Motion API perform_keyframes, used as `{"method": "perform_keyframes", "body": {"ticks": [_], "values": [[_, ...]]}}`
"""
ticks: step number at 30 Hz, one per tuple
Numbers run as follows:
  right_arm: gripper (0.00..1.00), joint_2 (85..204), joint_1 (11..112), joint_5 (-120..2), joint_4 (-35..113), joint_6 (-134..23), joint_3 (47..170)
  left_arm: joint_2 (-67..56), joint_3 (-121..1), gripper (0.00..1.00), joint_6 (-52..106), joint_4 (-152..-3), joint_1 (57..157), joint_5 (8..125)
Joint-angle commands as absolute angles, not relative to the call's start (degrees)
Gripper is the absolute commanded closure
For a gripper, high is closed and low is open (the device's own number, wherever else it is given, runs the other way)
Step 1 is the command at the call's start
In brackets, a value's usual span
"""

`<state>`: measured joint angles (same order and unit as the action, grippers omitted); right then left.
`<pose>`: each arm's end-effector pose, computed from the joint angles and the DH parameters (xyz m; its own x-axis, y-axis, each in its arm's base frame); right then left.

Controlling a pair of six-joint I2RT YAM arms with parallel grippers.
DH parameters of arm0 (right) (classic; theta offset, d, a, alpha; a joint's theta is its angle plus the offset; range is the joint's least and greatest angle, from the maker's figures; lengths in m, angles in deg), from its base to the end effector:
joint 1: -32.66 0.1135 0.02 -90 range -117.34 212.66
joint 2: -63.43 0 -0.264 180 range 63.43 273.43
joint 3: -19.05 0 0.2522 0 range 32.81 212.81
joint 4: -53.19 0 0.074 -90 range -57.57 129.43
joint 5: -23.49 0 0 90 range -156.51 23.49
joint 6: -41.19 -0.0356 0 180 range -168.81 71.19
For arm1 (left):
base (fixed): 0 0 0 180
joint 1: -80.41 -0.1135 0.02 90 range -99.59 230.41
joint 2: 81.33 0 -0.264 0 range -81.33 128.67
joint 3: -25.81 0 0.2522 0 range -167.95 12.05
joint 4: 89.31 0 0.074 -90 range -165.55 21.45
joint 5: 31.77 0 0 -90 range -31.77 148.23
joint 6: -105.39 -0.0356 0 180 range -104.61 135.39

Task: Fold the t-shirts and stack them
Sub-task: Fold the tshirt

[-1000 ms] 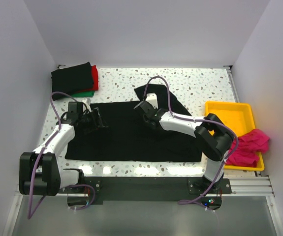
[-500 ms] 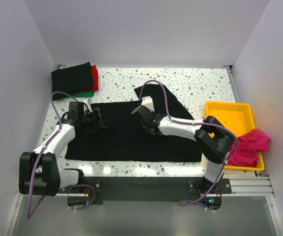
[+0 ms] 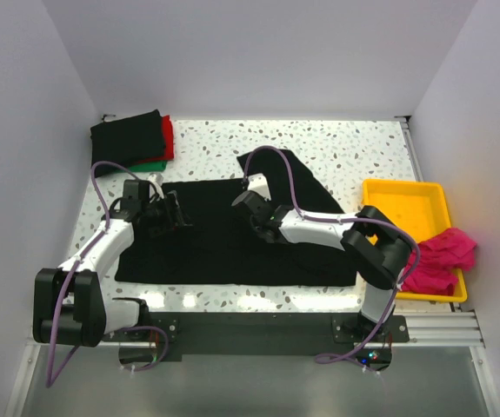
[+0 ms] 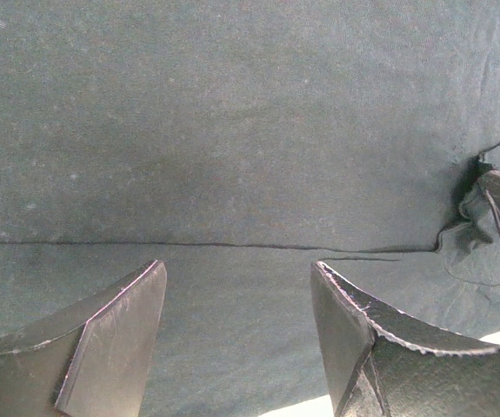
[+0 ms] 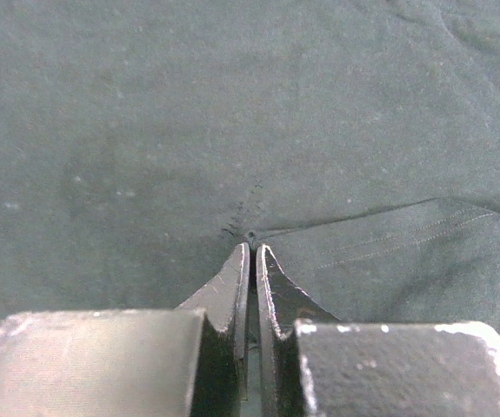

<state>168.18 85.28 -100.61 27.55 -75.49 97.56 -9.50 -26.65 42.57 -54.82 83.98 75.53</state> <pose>0.2449 0.2877 0.1759 -0.6279 -0.2094 -0.7496 -0.1857 0.9756 -0.1169 0.2382 -0.0255 0.1935 -0.8241 -0.3856 -0.4149 -0.1596 0.8609 -0.4830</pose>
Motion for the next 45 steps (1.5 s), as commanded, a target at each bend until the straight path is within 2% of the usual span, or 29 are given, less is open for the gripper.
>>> {"method": "perform_keyframes", "body": {"ticks": [1, 15, 20, 21, 23, 24, 28, 33, 34, 38, 45], "values": [[1.0, 167.3, 85.7, -103.2, 32.7, -74.0, 96.4, -10.1, -26.5, 0.28, 41.6, -55.4, 84.6, 74.9], [0.98, 169.9, 86.4, -101.5, 35.1, -68.9, 98.1, -9.8, -26.7, 0.28, 41.7, -55.1, 84.9, 74.1], [0.89, 170.1, 86.4, -100.8, 33.8, -68.3, 98.5, -8.9, -27.5, 0.27, 41.8, -54.4, 85.0, 73.6], [0.79, 169.6, 86.5, -100.7, 34.0, -68.2, 98.5, -8.6, -28.6, 0.27, 41.9, -53.9, 84.9, 73.7], [0.64, 167.5, 86.3, -100.2, 35.0, -66.9, 98.1, -8.0, -30.0, 0.27, 42.5, -53.1, 84.9, 73.6], [0.5, 167.0, 86.3, -100.3, 35.1, -66.3, 98.4, -7.9, -31.8, 0.27, 42.8, -52.9, 84.9, 73.3], [0.33, 165.6, 83.5, -97.4, 32.3, -65.9, 103.1, -6.1, -38.6, 0.26, 46.7, -51.4, 84.8, 69.9], [0.33, 169.0, 71.8, -82.9, 25.5, -70.2, 115.9, 0.0, -48.1, 0.23, 55.2, -49.2, 84.2, 58.4], [0.34, 171.3, 70.3, -81.6, 24.3, -70.9, 118.2, 1.1, -49.3, 0.23, 58.8, -48.7, 84.1, 52.9], [0.34, 176.4, 64.4, -78.2, 22.5, -71.0, 127.4, 8.8, -56.0, 0.31, 65.5, -45.8, 80.7, 47.3], [0.35, 182.0, 58.7, -71.7, 24.1, -73.3, 131.5, 18.8, -64.1, 0.38, 70.1, -41.5, 75.4, 37.5]]}}
